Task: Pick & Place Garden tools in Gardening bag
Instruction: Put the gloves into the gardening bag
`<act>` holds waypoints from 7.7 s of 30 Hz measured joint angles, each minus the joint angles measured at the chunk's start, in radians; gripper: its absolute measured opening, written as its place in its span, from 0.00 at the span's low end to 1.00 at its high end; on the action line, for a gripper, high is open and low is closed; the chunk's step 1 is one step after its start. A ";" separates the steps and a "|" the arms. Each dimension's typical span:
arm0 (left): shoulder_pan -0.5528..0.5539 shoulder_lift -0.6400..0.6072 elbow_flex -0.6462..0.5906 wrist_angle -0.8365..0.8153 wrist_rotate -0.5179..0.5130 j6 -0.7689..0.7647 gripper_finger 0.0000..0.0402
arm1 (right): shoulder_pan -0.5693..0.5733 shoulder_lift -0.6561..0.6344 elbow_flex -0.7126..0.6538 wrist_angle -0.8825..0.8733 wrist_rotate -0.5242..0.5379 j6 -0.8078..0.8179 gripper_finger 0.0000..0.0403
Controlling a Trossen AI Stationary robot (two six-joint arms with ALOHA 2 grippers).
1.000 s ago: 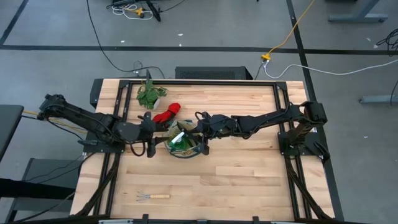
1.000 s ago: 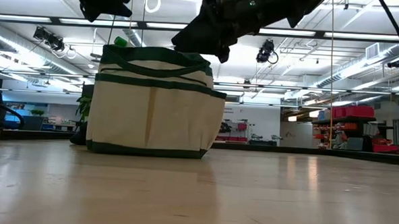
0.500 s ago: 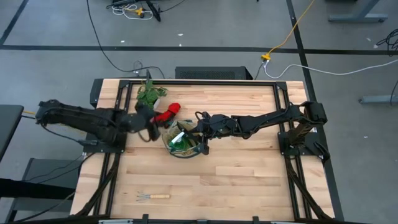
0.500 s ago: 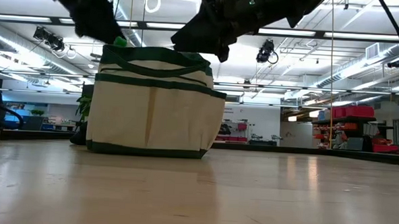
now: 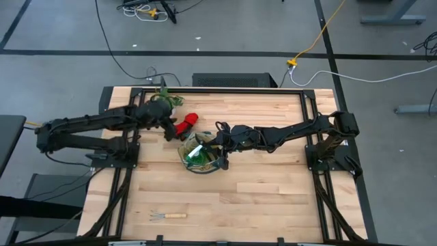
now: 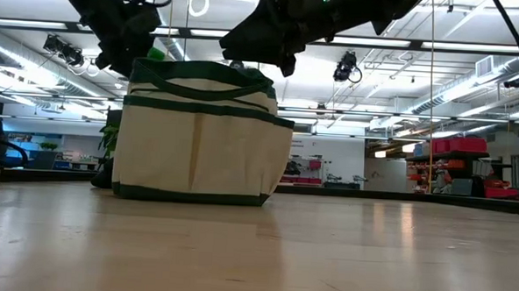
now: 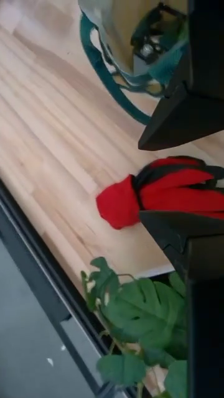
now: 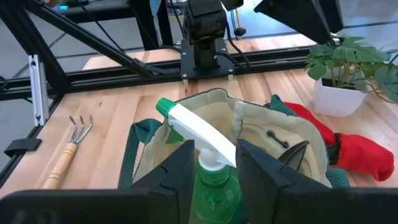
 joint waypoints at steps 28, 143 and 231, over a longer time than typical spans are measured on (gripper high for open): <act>0.091 0.273 0.001 -0.162 0.145 0.051 0.43 | 0.000 0.000 -0.001 0.015 -0.001 -0.002 0.29; -0.059 -0.088 0.000 -0.238 0.060 -0.148 0.01 | 0.003 0.000 -0.001 0.015 0.002 -0.005 0.29; -0.535 0.351 0.134 0.629 0.130 -0.147 0.04 | 0.003 -0.251 -0.001 -0.384 0.298 -0.030 0.29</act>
